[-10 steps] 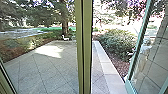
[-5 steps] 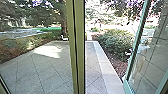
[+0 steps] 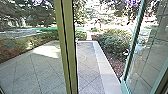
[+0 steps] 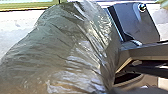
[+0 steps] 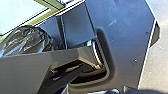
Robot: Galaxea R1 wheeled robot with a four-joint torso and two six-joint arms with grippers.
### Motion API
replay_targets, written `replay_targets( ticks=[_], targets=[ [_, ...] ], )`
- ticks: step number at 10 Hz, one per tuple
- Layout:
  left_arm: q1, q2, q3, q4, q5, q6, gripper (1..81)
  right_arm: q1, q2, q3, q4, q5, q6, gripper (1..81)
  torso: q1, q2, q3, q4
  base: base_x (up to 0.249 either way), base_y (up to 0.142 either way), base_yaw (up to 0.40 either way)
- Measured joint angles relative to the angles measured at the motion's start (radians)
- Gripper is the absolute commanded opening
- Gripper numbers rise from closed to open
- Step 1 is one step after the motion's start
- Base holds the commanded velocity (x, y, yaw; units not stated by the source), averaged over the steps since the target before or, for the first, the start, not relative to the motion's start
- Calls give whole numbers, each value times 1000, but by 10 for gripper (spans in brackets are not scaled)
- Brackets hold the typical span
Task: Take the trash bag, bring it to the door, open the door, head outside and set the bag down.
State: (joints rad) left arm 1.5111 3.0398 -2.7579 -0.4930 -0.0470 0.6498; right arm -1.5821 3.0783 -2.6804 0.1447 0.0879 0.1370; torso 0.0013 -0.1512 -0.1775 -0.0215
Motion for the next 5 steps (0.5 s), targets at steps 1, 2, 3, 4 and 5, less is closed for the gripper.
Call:
replay_targets(
  ticks=[1, 2, 3, 4, 5],
  targets=[
    [0, -1, 0, 0, 0, 0, 10, 0, 2, 0, 0, 0, 1, 811, 0, 0, 0, 0, 0, -128, 0],
    [0, -4, 0, 0, 0, 0, 10, 0, 4, 0, 0, 0, 1, 811, 0, 0, 0, 0, 0, -131, 0],
    [0, -4, 0, 0, 0, 0, 10, 0, 2, 0, -1, -1, 1, 811, 0, 0, 0, 0, 0, -132, 0],
    [0, -4, 0, 0, 0, 0, 10, 0, 3, 0, -1, -1, 1, 811, 0, 0, 0, 0, 0, -131, 0],
    [0, -3, 0, 0, 0, 0, 10, 0, 3, 0, 0, -1, 1, 811, 0, 0, 0, 0, 0, -131, 0]
  ],
)
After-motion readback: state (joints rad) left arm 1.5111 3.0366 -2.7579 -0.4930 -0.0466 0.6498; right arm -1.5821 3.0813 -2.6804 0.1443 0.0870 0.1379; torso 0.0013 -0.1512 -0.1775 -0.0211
